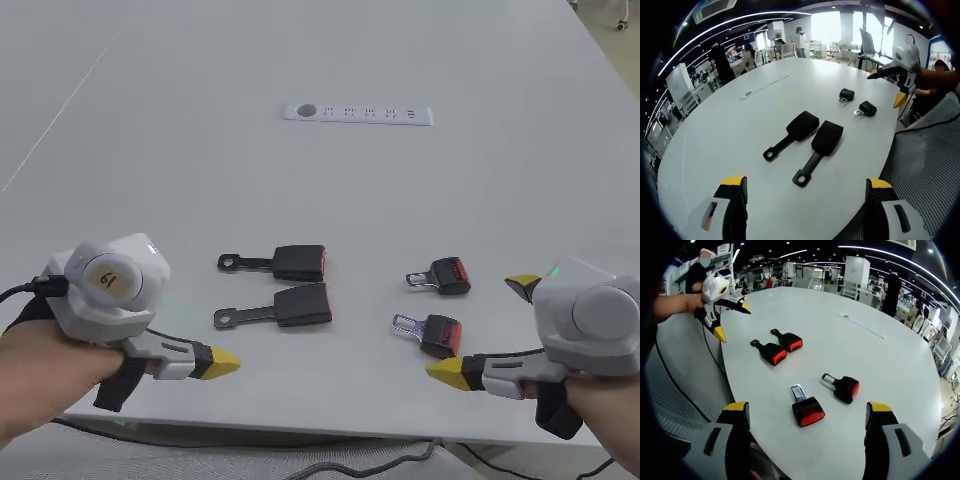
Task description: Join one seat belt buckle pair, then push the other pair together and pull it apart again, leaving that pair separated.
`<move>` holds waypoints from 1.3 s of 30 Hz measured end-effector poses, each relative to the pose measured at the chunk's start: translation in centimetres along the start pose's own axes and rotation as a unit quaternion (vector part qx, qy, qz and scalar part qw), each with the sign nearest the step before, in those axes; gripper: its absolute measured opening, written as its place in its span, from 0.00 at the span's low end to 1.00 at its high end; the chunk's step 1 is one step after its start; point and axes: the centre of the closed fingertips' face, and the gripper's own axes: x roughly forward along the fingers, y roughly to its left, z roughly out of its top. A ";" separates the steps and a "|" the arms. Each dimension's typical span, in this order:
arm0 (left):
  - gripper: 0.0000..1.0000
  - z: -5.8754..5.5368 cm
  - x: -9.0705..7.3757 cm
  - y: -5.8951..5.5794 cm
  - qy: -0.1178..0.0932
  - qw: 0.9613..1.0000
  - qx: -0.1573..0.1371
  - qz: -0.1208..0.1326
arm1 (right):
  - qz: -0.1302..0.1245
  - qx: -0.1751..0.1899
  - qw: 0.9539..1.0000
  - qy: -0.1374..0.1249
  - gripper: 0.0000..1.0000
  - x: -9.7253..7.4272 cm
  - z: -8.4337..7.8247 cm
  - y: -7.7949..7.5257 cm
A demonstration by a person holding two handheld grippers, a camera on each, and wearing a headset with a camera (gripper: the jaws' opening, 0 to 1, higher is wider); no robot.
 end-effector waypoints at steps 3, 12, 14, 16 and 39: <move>1.00 0.0 0.0 0.0 0.000 1.000 0.001 0.000 | 0.000 0.001 1.000 0.000 0.96 0.0 -0.1 0.0; 1.00 0.1 -0.1 -0.2 0.001 1.000 0.004 0.000 | 0.002 0.001 1.000 0.003 0.97 0.2 -0.1 0.2; 1.00 0.0 -0.1 -0.2 0.001 1.000 0.003 0.000 | 0.003 0.001 1.000 0.003 0.96 0.3 -0.1 0.3; 1.00 -0.1 -0.1 -0.1 0.001 1.000 0.002 0.000 | 0.002 0.000 1.000 0.004 0.97 0.1 0.1 0.4; 1.00 -0.4 0.2 -0.4 0.009 1.000 0.009 -0.005 | 0.006 -0.002 1.000 0.003 0.96 0.6 0.0 0.0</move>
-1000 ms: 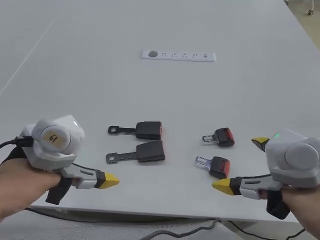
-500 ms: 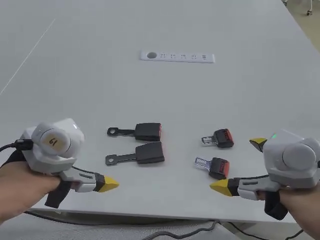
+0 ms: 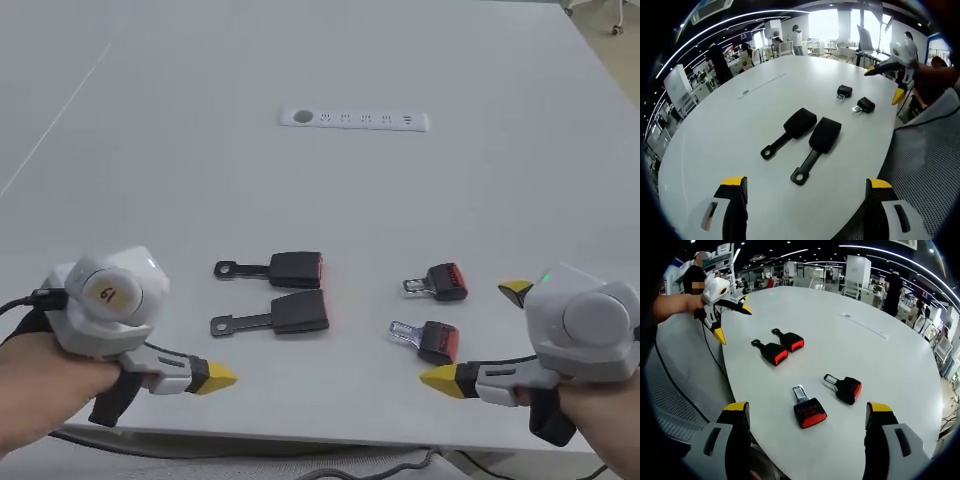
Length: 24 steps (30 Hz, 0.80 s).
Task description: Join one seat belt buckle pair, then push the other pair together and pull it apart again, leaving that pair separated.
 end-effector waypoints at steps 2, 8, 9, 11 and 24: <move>1.00 0.0 0.0 0.1 0.000 1.000 0.000 0.001 | 0.001 -0.001 1.000 -0.001 0.96 -0.2 0.3 0.3; 1.00 0.0 0.0 0.1 0.000 1.000 0.001 0.001 | 0.005 -0.001 1.000 0.000 0.95 -0.1 0.3 0.4; 1.00 0.0 0.0 0.2 0.000 1.000 0.001 0.001 | 0.005 -0.001 1.000 0.001 0.95 -0.1 0.3 0.5; 1.00 0.1 0.0 0.2 -0.001 1.000 0.002 0.001 | 0.004 -0.002 1.000 0.000 0.95 -0.1 0.2 0.3; 0.93 0.4 0.3 -0.9 -0.002 1.000 0.015 -0.022 | 0.015 -0.023 1.000 0.009 0.89 0.5 -0.2 0.2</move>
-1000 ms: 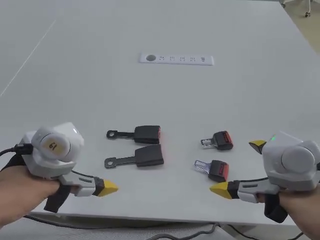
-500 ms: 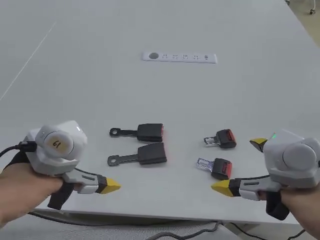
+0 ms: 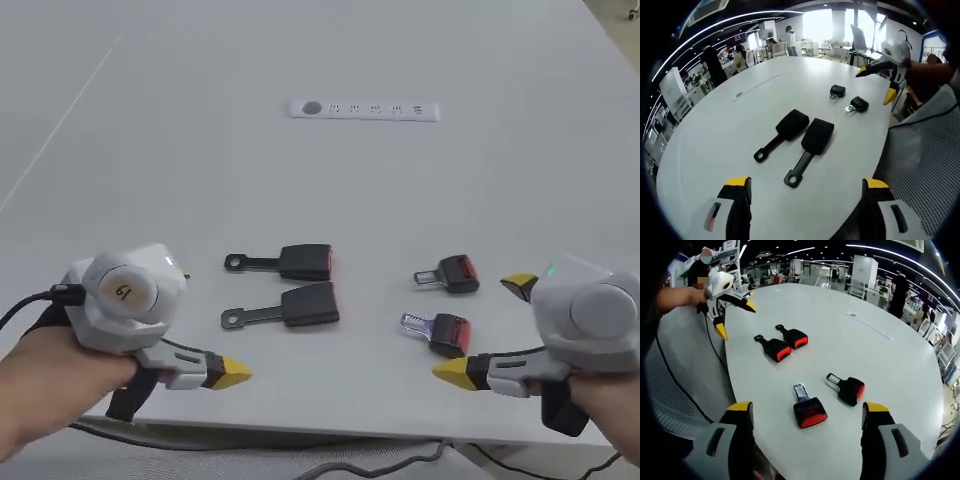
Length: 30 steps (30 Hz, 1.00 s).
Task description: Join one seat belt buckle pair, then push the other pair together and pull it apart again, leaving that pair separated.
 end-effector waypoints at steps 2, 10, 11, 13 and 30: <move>0.90 0.0 0.1 -0.1 0.000 1.000 -0.004 -0.006 | 0.003 -0.003 1.000 0.001 0.88 0.3 0.0 -0.1; 0.88 0.7 0.9 -0.9 0.028 0.999 0.037 -0.018 | 0.012 -0.014 1.000 0.002 0.84 0.9 0.0 -0.3; 0.88 1.0 1.0 -0.9 0.028 0.998 0.044 -0.019 | 0.013 -0.015 1.000 0.003 0.84 0.9 0.0 -0.3; 0.87 1.4 1.4 -0.8 0.031 0.998 0.055 -0.022 | 0.017 -0.019 1.000 0.004 0.81 1.3 -0.2 -0.4; 0.65 3.5 6.9 -1.3 0.031 0.991 0.101 -0.078 | 0.063 -0.060 0.996 0.024 0.55 2.9 -0.9 -0.1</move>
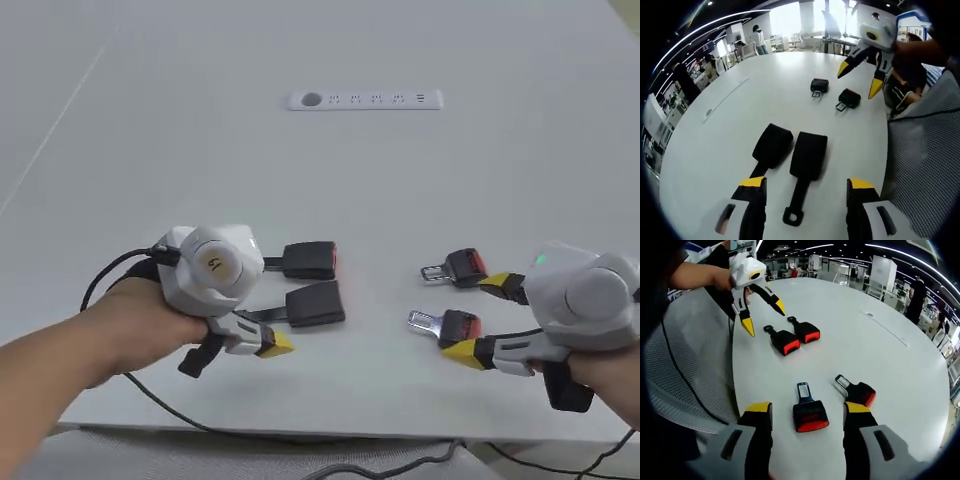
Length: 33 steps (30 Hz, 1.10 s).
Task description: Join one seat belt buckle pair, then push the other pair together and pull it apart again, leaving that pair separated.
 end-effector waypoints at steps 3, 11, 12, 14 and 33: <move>0.60 0.1 0.8 0.1 -0.004 1.000 0.000 -0.006 | 0.008 -0.011 1.000 0.001 0.50 0.2 0.2 0.2; 0.56 0.1 2.0 0.2 0.011 1.000 -0.002 -0.013 | 0.025 -0.030 0.999 0.023 0.45 1.0 -0.3 0.4; 0.55 0.0 2.3 0.2 0.013 1.000 -0.003 -0.015 | 0.030 -0.032 0.999 0.029 0.45 1.0 -0.4 0.6; 0.54 0.2 2.7 0.3 0.013 1.000 -0.003 -0.017 | 0.035 -0.034 0.998 0.036 0.45 1.5 -1.0 0.4; 0.39 1.0 4.6 -0.6 0.029 0.995 0.074 -0.059 | 0.055 -0.036 0.995 0.072 0.39 2.2 -3.0 0.1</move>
